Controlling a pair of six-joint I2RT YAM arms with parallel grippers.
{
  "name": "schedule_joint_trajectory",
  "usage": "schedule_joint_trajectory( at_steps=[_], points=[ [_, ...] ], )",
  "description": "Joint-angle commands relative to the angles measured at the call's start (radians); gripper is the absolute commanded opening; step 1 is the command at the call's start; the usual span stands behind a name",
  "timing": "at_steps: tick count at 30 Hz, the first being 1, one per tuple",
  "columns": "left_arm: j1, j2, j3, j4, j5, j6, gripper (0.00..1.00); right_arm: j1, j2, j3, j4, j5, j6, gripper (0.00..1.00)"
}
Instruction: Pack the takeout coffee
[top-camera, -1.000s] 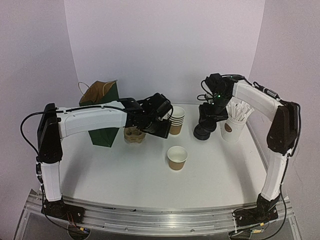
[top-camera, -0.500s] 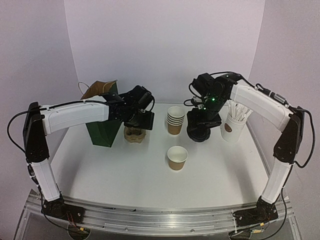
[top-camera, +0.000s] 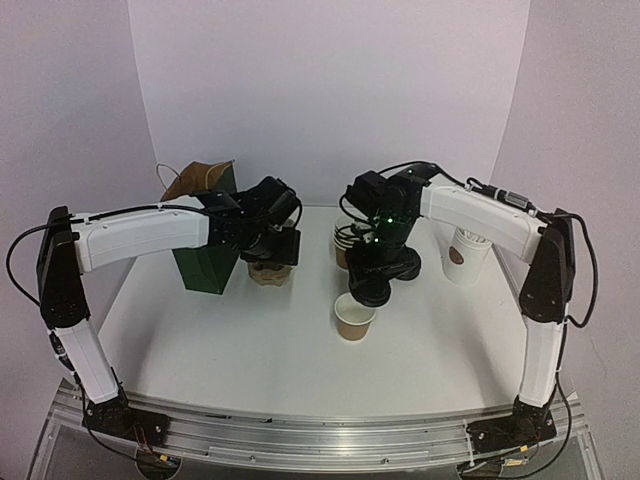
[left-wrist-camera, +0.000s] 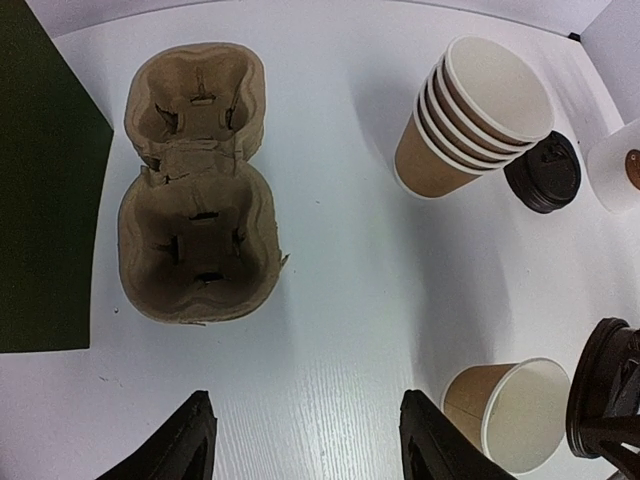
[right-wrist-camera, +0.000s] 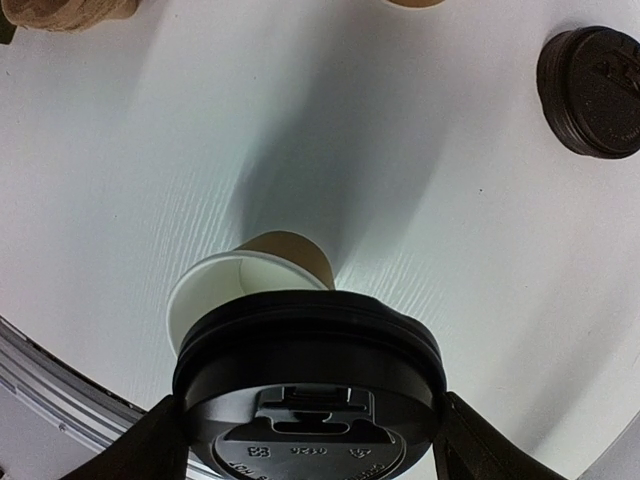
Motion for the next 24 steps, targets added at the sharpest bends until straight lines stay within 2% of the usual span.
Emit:
schedule_joint_trajectory(
  at_steps=[1, 24],
  points=[
    [-0.001, -0.017, 0.012, -0.035, -0.008, -0.023, 0.62, 0.019, 0.039, 0.047, -0.012, -0.033, -0.014, 0.81],
    [0.002, -0.021, -0.006, -0.065, -0.058, -0.079, 0.62, 0.037, 0.133, 0.094, -0.038, -0.091, -0.049, 0.81]
  ],
)
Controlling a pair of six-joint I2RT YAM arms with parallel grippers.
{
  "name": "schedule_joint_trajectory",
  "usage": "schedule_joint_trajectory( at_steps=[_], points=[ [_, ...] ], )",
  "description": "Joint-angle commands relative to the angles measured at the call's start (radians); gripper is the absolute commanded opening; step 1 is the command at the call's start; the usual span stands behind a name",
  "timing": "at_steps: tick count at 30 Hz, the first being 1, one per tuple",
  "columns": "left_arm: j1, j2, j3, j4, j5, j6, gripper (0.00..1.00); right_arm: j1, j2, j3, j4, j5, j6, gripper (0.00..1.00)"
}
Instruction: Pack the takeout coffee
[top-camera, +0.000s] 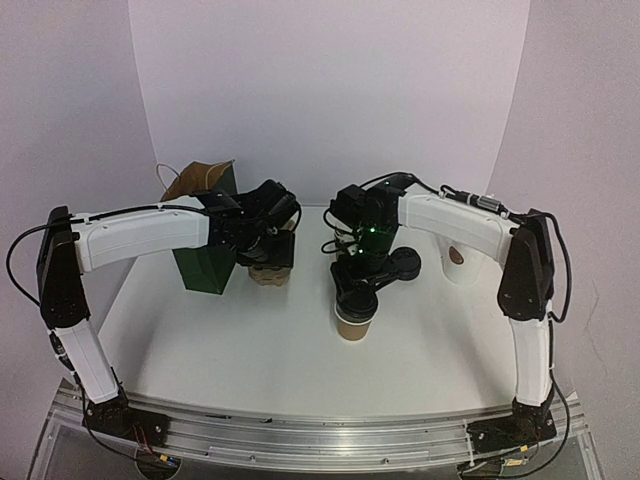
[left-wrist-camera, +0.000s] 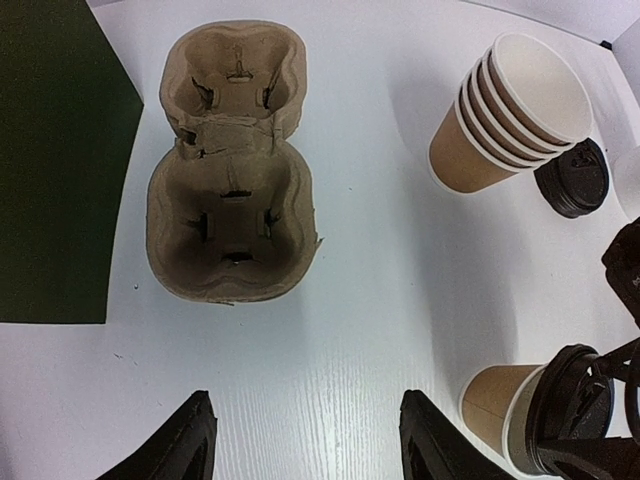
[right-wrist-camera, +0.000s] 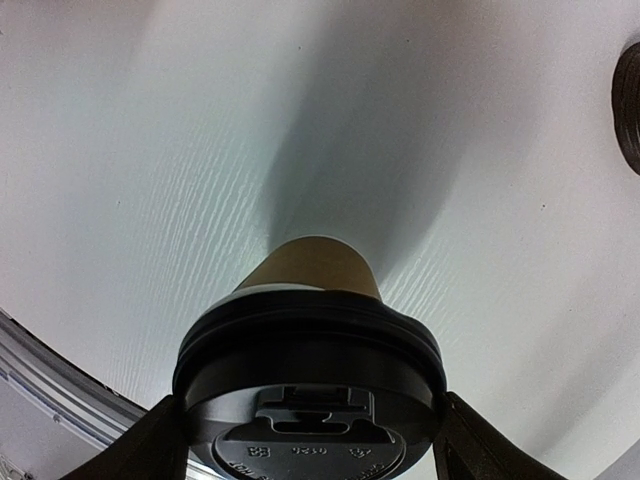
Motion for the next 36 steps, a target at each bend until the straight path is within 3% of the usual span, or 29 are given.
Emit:
schedule_joint_trajectory(
  at_steps=[1, 36],
  points=[
    [0.002, -0.020, -0.004, -0.007, -0.022, -0.017, 0.62, 0.007, 0.018, 0.033, -0.032, -0.038, -0.013, 0.81],
    [0.002, -0.042, -0.035, 0.026, -0.007, -0.029, 0.62, 0.039, 0.039, 0.032, -0.039, 0.056, -0.004, 0.85]
  ],
)
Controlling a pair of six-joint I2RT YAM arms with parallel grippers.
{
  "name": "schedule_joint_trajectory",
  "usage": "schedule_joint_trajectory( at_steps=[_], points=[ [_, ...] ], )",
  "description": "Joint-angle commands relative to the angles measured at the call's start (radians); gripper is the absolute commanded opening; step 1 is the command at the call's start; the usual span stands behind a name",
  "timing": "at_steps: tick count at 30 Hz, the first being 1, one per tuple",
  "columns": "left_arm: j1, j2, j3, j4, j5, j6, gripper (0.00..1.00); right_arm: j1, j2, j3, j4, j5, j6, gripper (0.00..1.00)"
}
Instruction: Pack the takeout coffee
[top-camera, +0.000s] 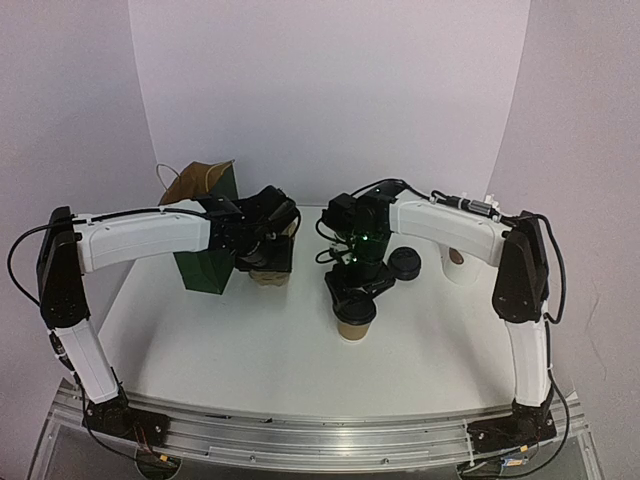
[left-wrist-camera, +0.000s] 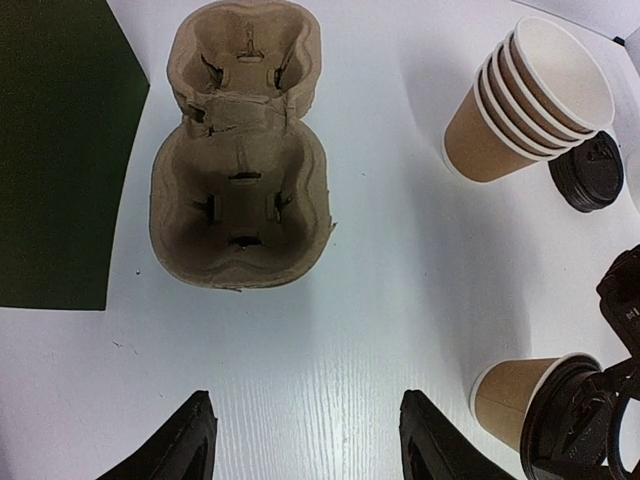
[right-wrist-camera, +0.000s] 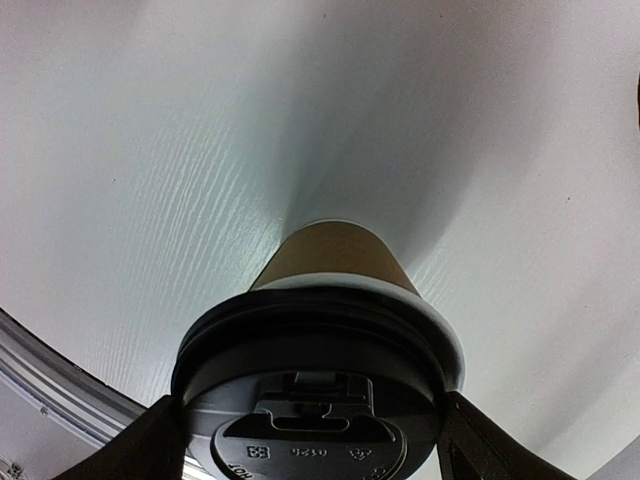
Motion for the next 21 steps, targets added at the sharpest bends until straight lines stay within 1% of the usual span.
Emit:
schedule_joint_trajectory(
  at_steps=[1, 12, 21],
  points=[
    [0.002, -0.041, -0.002, 0.026, -0.006, -0.002, 0.62, 0.008, 0.009, 0.035, -0.023, 0.054, 0.000, 0.85],
    [0.002, -0.017, 0.024, 0.032, -0.004, 0.028, 0.62, 0.016, 0.004, 0.076, -0.062, 0.090, -0.008, 0.85],
    [0.002, -0.004, 0.039, 0.030, -0.006, 0.041, 0.62, 0.019, 0.022, 0.056, -0.064, 0.065, -0.016, 0.85]
  ],
)
